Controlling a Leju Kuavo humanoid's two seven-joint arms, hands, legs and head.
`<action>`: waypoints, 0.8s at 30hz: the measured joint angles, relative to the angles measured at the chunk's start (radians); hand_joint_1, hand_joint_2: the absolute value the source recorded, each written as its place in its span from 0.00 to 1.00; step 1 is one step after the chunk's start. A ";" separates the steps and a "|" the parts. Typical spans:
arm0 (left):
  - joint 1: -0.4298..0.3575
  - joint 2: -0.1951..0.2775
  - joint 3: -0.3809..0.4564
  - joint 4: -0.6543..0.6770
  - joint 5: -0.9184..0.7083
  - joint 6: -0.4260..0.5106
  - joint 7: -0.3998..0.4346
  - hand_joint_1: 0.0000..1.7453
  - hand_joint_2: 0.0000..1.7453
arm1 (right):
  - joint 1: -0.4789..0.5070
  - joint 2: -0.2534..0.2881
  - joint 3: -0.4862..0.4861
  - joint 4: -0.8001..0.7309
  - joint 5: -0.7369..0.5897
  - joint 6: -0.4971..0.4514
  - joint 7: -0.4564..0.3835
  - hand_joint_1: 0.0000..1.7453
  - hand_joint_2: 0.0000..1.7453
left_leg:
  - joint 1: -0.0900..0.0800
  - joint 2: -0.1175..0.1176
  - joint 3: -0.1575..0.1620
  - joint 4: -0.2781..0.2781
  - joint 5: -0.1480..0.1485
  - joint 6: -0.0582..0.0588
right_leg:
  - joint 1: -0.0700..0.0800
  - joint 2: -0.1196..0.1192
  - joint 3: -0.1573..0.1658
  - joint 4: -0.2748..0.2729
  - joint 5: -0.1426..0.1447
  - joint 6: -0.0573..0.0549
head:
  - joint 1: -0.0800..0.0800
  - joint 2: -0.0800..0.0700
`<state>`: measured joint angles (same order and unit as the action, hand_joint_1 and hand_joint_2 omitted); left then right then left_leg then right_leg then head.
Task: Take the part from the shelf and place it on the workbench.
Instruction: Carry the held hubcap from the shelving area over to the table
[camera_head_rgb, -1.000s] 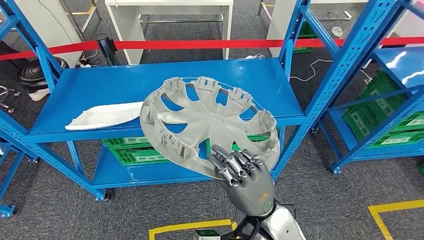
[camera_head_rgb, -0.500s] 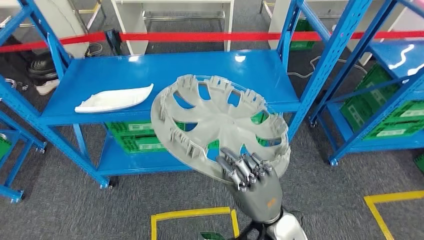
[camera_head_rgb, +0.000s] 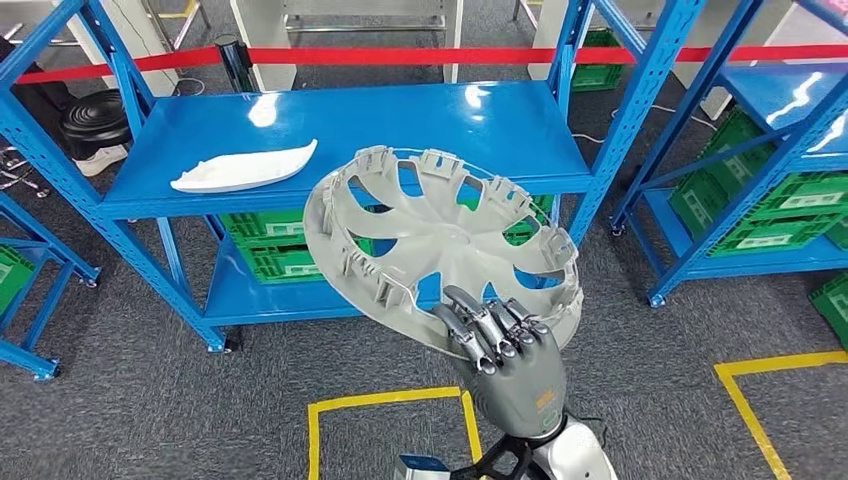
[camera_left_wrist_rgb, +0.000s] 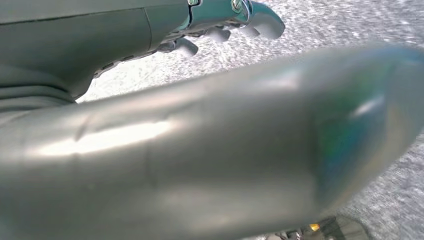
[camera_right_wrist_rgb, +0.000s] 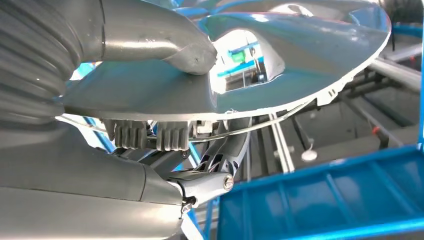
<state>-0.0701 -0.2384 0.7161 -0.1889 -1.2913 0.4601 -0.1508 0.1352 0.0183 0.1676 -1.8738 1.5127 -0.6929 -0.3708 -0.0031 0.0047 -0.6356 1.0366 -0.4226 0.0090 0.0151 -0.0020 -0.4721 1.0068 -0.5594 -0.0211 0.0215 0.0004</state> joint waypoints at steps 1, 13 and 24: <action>0.000 0.000 0.000 0.000 0.000 0.000 -0.001 0.00 0.00 | -0.001 0.000 0.000 0.000 -0.002 0.000 0.000 1.00 1.00 | 0.001 0.001 -0.002 -0.003 0.010 -0.007 | 0.001 0.000 -0.001 -0.011 0.005 0.000 | 0.001 0.000; 0.000 0.003 0.001 0.000 -0.006 0.000 0.004 0.00 0.00 | -0.012 0.000 -0.004 0.000 0.002 0.000 -0.013 1.00 1.00 | 0.020 -0.007 0.110 0.085 -0.116 -0.057 | -0.021 -0.011 -0.171 0.014 0.139 0.008 | -0.002 0.000; 0.002 0.002 0.001 0.000 -0.019 -0.019 0.011 0.00 0.00 | -0.009 0.000 -0.005 0.002 0.024 0.000 0.008 1.00 1.00 | 0.007 0.001 0.058 -0.009 -0.061 0.019 | -0.025 -0.004 -0.249 0.306 -0.049 0.051 | -0.001 0.000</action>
<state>-0.0680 -0.2362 0.7168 -0.1884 -1.3106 0.4409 -0.1399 0.1267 0.0179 0.1621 -1.8713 1.5367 -0.6928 -0.3628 0.0044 0.0058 -0.5779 1.0279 -0.4837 0.0277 -0.0099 -0.0059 -0.7211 1.3128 -0.6079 0.0299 0.0201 0.0004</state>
